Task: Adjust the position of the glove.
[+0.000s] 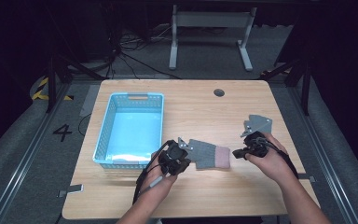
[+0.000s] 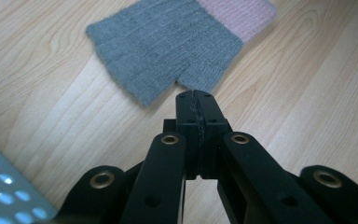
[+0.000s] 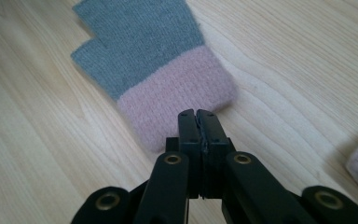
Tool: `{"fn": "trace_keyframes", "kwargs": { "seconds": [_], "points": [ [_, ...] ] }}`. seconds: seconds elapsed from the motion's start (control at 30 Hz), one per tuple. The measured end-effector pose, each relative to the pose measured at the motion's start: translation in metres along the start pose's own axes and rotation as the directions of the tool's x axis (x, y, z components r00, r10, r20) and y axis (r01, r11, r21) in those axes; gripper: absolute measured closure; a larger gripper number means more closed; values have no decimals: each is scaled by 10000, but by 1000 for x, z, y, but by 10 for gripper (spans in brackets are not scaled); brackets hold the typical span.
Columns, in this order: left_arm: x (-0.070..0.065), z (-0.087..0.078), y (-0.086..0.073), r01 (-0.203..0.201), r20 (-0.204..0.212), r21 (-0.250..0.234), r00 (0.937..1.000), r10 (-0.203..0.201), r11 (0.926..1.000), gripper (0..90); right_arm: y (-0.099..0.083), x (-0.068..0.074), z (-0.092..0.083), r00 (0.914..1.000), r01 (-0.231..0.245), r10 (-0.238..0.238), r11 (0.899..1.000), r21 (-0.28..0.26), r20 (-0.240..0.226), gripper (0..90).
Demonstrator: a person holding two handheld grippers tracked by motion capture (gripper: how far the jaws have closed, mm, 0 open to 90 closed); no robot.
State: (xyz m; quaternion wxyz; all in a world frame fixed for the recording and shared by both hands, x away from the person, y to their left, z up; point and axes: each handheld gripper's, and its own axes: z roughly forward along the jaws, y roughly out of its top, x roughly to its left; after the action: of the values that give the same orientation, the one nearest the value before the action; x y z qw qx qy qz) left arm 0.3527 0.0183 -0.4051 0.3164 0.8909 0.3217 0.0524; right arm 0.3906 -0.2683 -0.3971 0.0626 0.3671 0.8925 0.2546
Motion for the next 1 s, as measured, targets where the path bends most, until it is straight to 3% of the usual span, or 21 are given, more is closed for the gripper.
{"fn": "trace_keyframes", "kwargs": {
  "seconds": [0.13, 0.3, 0.6, 0.77, 1.0],
  "points": [
    [-4, 12, 1, -102, 69, 176, 9999, 101, 9998, 897, 5, 6, 11, 9998, 152, -155, 9996, -223, -141, 899],
    [-5, 15, 0, -150, 87, 259, 9999, 148, 9996, 896, 11, 15, 21, 9992, 334, -343, 9985, -439, -206, 899],
    [3, 0, -5, 95, 49, 28, 9999, -95, 10000, 894, 26, 32, 47, 9961, 792, -802, 9965, -278, -379, 897],
    [6, -3, -6, 94, 32, -23, 10000, -94, 10000, 889, 26, 33, 54, 9958, 839, -839, 9965, -1, -378, 896],
    [10, -11, -6, 277, -55, -265, 9996, -279, 9993, 881, 24, 31, 57, 9931, 901, -872, 9954, 338, -779, 898]
  ]
}}
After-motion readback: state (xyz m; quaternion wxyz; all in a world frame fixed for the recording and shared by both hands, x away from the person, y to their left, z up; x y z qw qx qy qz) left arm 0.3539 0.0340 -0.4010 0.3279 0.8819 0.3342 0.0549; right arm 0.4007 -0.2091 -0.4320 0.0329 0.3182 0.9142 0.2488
